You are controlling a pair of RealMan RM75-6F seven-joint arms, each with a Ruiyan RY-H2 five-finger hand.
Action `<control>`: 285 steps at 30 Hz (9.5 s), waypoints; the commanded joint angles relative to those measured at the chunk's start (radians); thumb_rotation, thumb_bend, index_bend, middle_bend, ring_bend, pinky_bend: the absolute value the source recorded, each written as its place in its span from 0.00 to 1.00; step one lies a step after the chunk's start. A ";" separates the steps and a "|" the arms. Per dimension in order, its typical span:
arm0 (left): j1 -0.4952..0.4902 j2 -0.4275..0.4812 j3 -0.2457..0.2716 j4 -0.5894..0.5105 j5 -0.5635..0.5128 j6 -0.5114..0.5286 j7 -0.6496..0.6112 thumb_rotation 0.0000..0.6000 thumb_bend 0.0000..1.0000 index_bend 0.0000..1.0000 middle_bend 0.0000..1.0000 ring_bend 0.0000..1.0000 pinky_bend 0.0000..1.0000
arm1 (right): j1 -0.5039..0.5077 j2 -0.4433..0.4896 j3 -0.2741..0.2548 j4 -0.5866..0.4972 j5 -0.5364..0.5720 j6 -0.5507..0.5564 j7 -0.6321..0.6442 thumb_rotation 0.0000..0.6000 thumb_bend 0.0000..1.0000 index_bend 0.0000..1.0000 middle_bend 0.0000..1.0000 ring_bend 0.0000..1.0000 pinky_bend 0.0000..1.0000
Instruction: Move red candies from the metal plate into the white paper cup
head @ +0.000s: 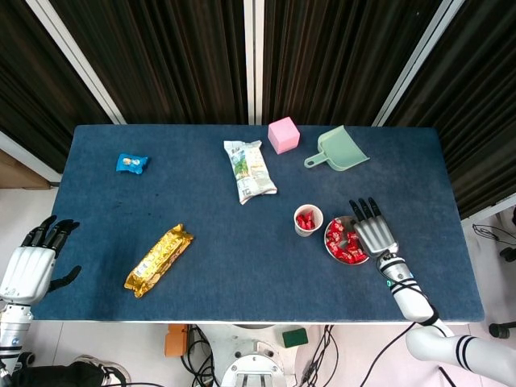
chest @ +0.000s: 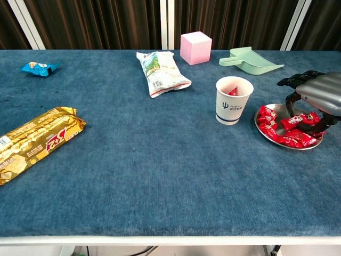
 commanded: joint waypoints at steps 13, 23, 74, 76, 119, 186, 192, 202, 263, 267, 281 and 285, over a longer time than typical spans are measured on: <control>0.003 0.002 0.001 -0.002 0.004 0.007 -0.002 1.00 0.18 0.17 0.15 0.06 0.20 | 0.007 0.120 0.077 -0.198 -0.104 0.124 0.046 1.00 0.39 0.60 0.04 0.00 0.00; 0.002 0.003 0.000 0.002 0.002 0.008 -0.006 1.00 0.18 0.17 0.15 0.06 0.20 | 0.079 0.108 0.129 -0.296 -0.095 0.098 -0.057 1.00 0.39 0.60 0.04 0.00 0.00; 0.004 0.005 0.004 0.001 0.012 0.012 -0.009 1.00 0.18 0.17 0.15 0.06 0.20 | -0.039 0.157 -0.058 -0.206 0.048 0.002 -0.057 1.00 0.35 0.31 0.01 0.00 0.00; 0.004 0.005 0.004 0.001 0.012 0.013 -0.010 1.00 0.18 0.17 0.15 0.06 0.20 | -0.039 0.150 -0.061 -0.199 0.049 0.000 -0.062 1.00 0.35 0.33 0.01 0.00 0.00; 0.003 0.004 0.002 0.000 0.008 0.009 -0.006 1.00 0.18 0.17 0.15 0.06 0.20 | -0.039 0.115 -0.051 -0.157 0.037 0.015 -0.064 1.00 0.47 0.60 0.04 0.00 0.00; 0.006 0.000 0.007 -0.005 0.025 0.019 0.010 1.00 0.18 0.17 0.15 0.06 0.20 | 0.011 0.205 -0.006 -0.337 0.164 0.063 -0.167 1.00 0.39 0.28 0.00 0.00 0.00; 0.007 0.002 0.006 -0.002 0.023 0.020 0.002 1.00 0.18 0.17 0.15 0.06 0.20 | 0.024 0.161 -0.016 -0.293 0.207 0.048 -0.210 1.00 0.39 0.33 0.00 0.00 0.00; 0.006 0.002 0.009 -0.001 0.030 0.021 0.002 1.00 0.18 0.17 0.15 0.06 0.20 | 0.036 0.100 -0.030 -0.214 0.247 0.057 -0.275 1.00 0.39 0.34 0.00 0.00 0.00; 0.005 0.007 -0.001 0.004 0.007 0.019 -0.017 1.00 0.18 0.17 0.15 0.06 0.20 | 0.169 0.014 0.143 -0.232 0.062 0.084 -0.106 1.00 0.48 0.64 0.02 0.00 0.00; 0.005 0.008 -0.003 0.005 0.004 0.018 -0.022 1.00 0.18 0.17 0.15 0.06 0.20 | 0.176 0.000 0.136 -0.220 0.067 0.070 -0.105 1.00 0.48 0.62 0.02 0.00 0.00; 0.007 0.008 -0.004 0.006 0.004 0.021 -0.025 1.00 0.18 0.17 0.15 0.06 0.20 | 0.181 0.009 0.106 -0.222 0.041 0.024 -0.039 1.00 0.37 0.42 0.01 0.00 0.00; 0.007 0.007 -0.004 0.007 0.004 0.022 -0.022 1.00 0.18 0.17 0.15 0.06 0.20 | 0.175 0.020 0.105 -0.232 0.028 0.038 -0.029 1.00 0.37 0.37 0.01 0.00 0.00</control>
